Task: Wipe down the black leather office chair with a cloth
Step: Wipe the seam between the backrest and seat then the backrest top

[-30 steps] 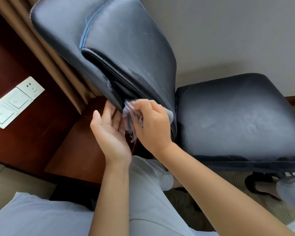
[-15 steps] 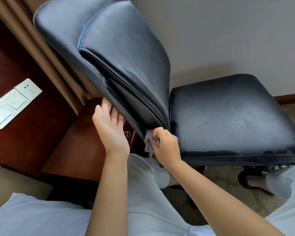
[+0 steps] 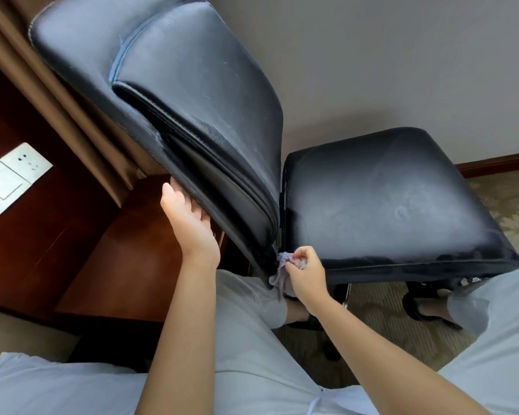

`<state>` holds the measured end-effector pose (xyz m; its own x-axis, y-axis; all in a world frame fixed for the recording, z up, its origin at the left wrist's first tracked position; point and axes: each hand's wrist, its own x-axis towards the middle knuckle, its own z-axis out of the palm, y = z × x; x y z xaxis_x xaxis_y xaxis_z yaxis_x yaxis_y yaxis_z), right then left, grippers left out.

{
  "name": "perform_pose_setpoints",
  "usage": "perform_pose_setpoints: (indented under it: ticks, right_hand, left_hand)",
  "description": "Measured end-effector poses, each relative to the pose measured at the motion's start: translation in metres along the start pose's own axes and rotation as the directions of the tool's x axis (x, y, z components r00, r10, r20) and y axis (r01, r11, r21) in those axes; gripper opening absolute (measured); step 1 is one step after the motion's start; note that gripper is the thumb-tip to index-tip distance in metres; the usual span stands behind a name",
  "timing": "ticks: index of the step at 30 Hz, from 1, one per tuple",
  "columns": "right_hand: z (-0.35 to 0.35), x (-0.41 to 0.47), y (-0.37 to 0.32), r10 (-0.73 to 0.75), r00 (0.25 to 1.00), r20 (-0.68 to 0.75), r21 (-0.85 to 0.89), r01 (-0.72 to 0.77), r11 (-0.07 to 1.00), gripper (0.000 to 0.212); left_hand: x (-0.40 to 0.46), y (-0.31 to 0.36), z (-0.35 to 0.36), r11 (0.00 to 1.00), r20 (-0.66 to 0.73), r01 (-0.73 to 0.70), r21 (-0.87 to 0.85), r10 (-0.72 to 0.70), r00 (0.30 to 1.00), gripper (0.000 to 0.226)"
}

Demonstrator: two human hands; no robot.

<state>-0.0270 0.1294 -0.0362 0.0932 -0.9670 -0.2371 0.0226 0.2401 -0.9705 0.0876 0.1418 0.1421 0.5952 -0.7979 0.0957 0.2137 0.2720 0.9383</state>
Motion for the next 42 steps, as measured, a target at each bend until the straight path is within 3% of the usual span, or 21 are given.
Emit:
perform_pose_setpoints:
  ticks: [5, 10, 14, 17, 19, 21, 23, 28, 32, 35, 38, 42]
  right_hand:
    - [0.027, 0.003, -0.009, 0.110, 0.992, -0.069, 0.053, -0.107, 0.993, 0.025]
    - [0.052, -0.011, -0.041, -0.111, 0.985, -0.129, 0.043, 0.117, 0.992, 0.033]
    - [0.068, -0.008, -0.053, -0.163, 0.963, -0.214, -0.111, 0.142, 0.984, 0.034]
    - [0.071, -0.016, -0.072, -0.272, 0.943, -0.190, -0.048, 0.268, 0.962, 0.039]
    - [0.073, -0.027, -0.105, -0.463, 0.872, -0.160, 0.027, 0.473, 0.881, 0.032]
    - [0.080, -0.031, -0.139, -0.638, 0.755, -0.156, 0.048, 0.650, 0.758, 0.009]
    - [0.087, -0.030, -0.164, -0.725, 0.667, -0.170, 0.013, 0.737, 0.676, 0.010]
    - [0.091, -0.023, -0.177, -0.758, 0.622, -0.194, -0.009, 0.772, 0.636, 0.020]
    - [0.098, -0.030, -0.219, -0.837, 0.500, -0.223, -0.056, 0.851, 0.523, 0.024]
    - [0.105, -0.030, -0.243, -0.861, 0.474, -0.185, -0.072, 0.867, 0.493, 0.026]
    - [0.103, -0.026, -0.232, -0.899, 0.410, -0.151, -0.253, 0.864, 0.436, 0.029]
    - [0.094, -0.021, -0.191, -0.933, 0.349, -0.086, -0.375, 0.856, 0.355, 0.012]
  left_hand:
    - [0.001, 0.000, -0.007, 0.999, -0.002, 0.047, -0.006, -0.047, 0.999, 0.054]
    - [0.000, 0.002, -0.013, 0.997, 0.024, 0.069, -0.033, -0.068, 0.997, 0.054]
    - [-0.001, 0.007, -0.019, 0.997, 0.071, 0.081, -0.004, -0.080, 0.994, 0.057]
    - [0.001, 0.011, -0.025, 0.994, 0.102, 0.100, 0.036, -0.103, 0.989, 0.062]
    - [0.001, 0.013, -0.027, 0.991, 0.110, 0.105, 0.079, -0.113, 0.987, 0.064]
    - [-0.001, 0.018, -0.026, 0.986, 0.117, 0.118, 0.121, -0.132, 0.984, 0.064]
    - [-0.001, 0.024, -0.028, 0.986, 0.144, 0.105, 0.127, -0.123, 0.982, 0.064]
    - [0.011, 0.055, -0.025, 1.000, 0.195, 0.011, 0.006, -0.012, 0.981, 0.066]
    - [0.010, 0.059, -0.021, 1.000, 0.185, -0.022, -0.020, 0.025, 0.982, 0.068]
    - [0.008, 0.058, -0.023, 0.998, 0.199, -0.017, -0.065, 0.029, 0.980, 0.066]
    - [0.008, 0.056, -0.023, 0.998, 0.182, -0.022, -0.064, 0.033, 0.983, 0.065]
    - [0.007, 0.051, -0.018, 0.998, 0.134, 0.010, -0.054, -0.002, 0.991, 0.063]
